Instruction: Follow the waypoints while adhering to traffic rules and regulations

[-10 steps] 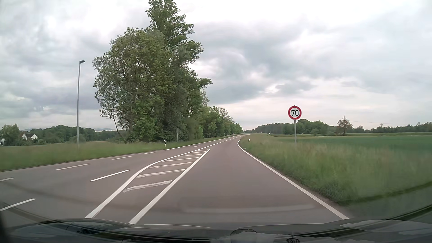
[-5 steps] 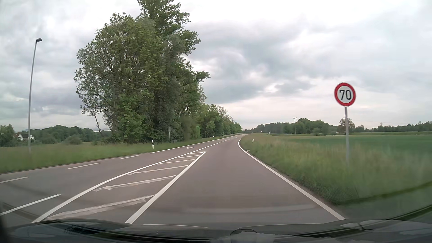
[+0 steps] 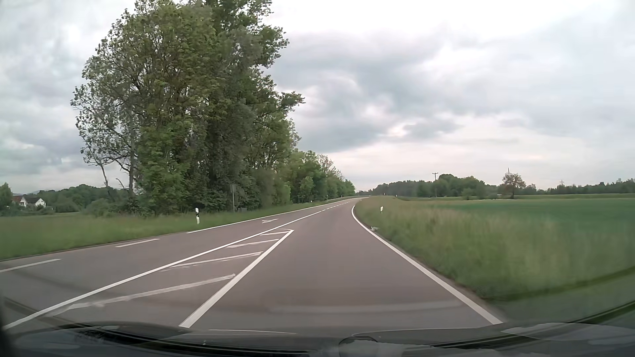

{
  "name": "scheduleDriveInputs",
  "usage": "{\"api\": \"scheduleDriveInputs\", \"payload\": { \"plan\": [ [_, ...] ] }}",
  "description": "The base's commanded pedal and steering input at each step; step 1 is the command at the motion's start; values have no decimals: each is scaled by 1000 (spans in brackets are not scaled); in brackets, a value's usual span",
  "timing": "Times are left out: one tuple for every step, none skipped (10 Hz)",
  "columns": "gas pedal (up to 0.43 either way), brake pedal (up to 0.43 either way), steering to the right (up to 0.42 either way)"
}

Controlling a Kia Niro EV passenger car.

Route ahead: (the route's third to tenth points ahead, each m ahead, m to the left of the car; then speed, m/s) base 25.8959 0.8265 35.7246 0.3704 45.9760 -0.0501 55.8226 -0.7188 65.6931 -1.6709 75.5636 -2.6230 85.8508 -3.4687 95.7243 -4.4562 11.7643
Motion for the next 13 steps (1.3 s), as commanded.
{"api": "scheduleDriveInputs", "payload": {
  "plan": [
    [220, 0, 2],
    [220, 0, 3],
    [209, 0, 2],
    [209, 0, 2],
    [209, 0, 3],
    [209, 0, 3],
    [209, 0, 3],
    [197, 0, 3],
    [197, 0, 3],
    [197, 0, 3],
    [197, 0, 3],
    [197, 0, 3],
    [197, 0, 3]
  ]
}}
